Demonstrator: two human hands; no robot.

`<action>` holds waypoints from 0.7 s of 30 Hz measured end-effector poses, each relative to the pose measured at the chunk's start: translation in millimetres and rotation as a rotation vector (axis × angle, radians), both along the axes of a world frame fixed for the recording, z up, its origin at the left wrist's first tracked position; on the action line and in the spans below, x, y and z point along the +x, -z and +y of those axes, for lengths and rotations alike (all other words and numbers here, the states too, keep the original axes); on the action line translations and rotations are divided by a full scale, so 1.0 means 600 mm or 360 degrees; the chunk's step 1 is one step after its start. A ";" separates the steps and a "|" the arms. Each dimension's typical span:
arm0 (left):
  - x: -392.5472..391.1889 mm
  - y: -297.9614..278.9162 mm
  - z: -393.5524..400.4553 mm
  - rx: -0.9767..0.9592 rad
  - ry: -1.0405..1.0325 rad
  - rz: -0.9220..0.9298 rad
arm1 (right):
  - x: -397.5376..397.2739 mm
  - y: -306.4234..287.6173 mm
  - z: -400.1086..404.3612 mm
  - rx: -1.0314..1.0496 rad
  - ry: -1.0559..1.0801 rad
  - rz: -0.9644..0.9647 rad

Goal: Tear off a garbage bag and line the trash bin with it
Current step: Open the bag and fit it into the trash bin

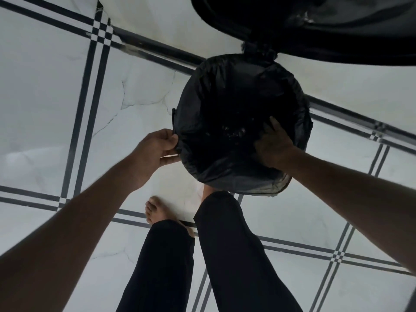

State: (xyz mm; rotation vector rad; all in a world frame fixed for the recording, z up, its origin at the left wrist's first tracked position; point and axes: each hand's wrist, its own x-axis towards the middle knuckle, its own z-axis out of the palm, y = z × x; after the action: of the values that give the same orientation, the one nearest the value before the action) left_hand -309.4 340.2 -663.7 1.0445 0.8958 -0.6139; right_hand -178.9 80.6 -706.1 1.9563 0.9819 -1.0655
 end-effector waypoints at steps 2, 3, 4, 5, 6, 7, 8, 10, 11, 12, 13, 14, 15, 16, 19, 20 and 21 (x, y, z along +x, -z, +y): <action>-0.003 -0.001 -0.002 -0.0017 -0.0037 -0.0025 | -0.003 -0.001 0.021 0.0209 0.0317 0.0008; -0.005 -0.001 -0.004 -0.0018 -0.0047 -0.0031 | -0.003 -0.006 0.037 0.0369 0.0568 0.0087; -0.007 0.000 -0.005 -0.0021 -0.0054 -0.0033 | -0.004 -0.010 0.052 0.0524 0.0835 0.0223; -0.008 0.002 -0.005 -0.0025 -0.0055 -0.0036 | -0.003 -0.011 0.066 0.0638 0.1051 0.0371; -0.009 0.003 -0.004 -0.0028 -0.0046 -0.0044 | 0.003 -0.013 0.083 0.0717 0.1181 0.0511; -0.010 0.004 -0.002 -0.0028 -0.0028 -0.0055 | 0.013 -0.013 0.101 0.0775 0.1250 0.0623; -0.009 0.006 0.000 -0.0025 -0.0002 -0.0068 | 0.028 -0.008 0.118 0.0836 0.1297 0.0662; -0.008 0.011 0.006 -0.0014 0.0051 -0.0092 | 0.064 0.013 0.145 0.0948 0.1400 0.0554; -0.008 0.013 0.008 -0.0017 0.0067 -0.0103 | 0.082 0.024 0.153 0.0976 0.1471 0.0471; -0.008 0.015 0.010 -0.0027 0.0067 -0.0110 | 0.098 0.034 0.157 0.0952 0.1525 0.0413; -0.009 0.015 0.012 -0.0034 0.0053 -0.0110 | 0.108 0.041 0.158 0.0857 0.1541 0.0387; -0.010 0.015 0.013 -0.0035 0.0034 -0.0100 | 0.111 0.043 0.159 0.0727 0.1528 0.0380; -0.010 0.013 0.012 -0.0020 0.0004 -0.0074 | 0.108 0.041 0.157 0.0636 0.1535 0.0384; -0.012 0.012 0.011 0.0020 -0.0040 -0.0033 | 0.097 0.033 0.156 0.0626 0.1589 0.0386; -0.021 0.000 -0.004 0.0313 -0.0201 0.0119 | 0.036 -0.025 0.135 0.1021 0.1921 0.0210; -0.024 -0.007 -0.011 0.0442 -0.0257 0.0167 | 0.011 -0.050 0.119 0.1226 0.1973 0.0025; -0.025 -0.016 -0.018 0.0538 -0.0320 0.0207 | -0.016 -0.079 0.099 0.1406 0.1994 -0.0200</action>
State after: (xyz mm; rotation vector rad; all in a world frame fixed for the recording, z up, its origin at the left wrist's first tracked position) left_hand -324.3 329.5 -654.4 1.2061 1.2319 -0.3711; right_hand -188.8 139.8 -658.7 3.4956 -0.0411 -1.1326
